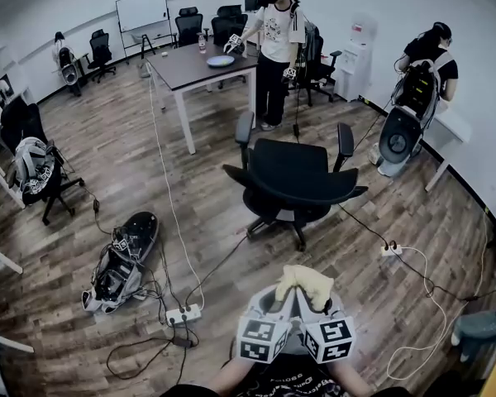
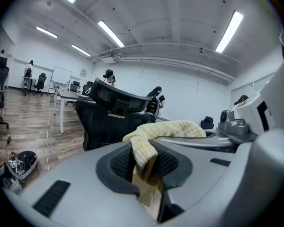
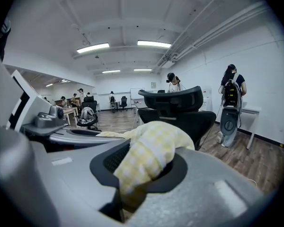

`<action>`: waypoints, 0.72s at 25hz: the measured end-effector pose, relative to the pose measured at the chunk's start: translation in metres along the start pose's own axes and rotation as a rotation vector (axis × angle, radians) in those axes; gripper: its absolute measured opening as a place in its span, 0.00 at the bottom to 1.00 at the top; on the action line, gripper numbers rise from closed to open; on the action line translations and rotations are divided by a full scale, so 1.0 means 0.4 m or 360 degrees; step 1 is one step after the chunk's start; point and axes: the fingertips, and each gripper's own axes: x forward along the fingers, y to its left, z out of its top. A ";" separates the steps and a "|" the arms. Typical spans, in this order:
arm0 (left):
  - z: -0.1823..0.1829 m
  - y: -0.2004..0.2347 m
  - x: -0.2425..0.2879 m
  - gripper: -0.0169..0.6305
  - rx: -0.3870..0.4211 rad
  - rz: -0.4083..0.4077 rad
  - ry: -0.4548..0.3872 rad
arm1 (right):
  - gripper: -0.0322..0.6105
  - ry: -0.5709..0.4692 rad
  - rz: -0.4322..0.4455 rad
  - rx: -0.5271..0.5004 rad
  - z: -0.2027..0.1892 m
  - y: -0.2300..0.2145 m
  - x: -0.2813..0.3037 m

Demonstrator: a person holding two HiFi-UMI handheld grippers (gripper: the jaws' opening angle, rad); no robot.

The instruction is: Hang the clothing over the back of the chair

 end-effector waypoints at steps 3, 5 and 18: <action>0.028 0.006 0.006 0.14 0.0033 -0.0010 -0.0010 | 0.17 -0.0024 0.0008 -0.0017 0.027 -0.004 0.009; 0.050 0.011 0.009 0.14 0.0042 -0.0009 -0.0022 | 0.17 -0.0040 0.0016 -0.0033 0.048 -0.006 0.017; 0.257 0.019 0.043 0.14 0.0087 -0.0048 -0.0191 | 0.17 -0.0194 0.0030 -0.0198 0.253 -0.041 0.046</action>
